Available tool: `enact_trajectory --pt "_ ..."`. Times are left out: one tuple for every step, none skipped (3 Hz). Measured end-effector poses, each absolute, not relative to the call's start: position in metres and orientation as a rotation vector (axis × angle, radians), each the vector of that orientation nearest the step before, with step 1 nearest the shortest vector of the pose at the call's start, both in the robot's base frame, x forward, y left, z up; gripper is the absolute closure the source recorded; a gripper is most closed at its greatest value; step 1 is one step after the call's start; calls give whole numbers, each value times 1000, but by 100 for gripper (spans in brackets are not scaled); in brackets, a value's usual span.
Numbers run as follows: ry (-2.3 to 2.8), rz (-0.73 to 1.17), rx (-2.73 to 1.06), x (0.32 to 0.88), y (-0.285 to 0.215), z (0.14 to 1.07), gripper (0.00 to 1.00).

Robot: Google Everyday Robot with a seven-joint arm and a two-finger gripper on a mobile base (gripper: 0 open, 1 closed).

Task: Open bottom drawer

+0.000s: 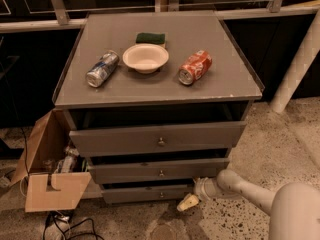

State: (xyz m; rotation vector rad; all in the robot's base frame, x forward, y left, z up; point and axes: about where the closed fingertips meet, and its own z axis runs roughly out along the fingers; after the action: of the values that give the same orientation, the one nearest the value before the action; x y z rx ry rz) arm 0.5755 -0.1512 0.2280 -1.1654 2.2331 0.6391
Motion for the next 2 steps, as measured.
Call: enact_trajectory --pt "2218 647 -1179 584 -143 224 0" --pt "2259 663 -1224 569 -139 206 0"
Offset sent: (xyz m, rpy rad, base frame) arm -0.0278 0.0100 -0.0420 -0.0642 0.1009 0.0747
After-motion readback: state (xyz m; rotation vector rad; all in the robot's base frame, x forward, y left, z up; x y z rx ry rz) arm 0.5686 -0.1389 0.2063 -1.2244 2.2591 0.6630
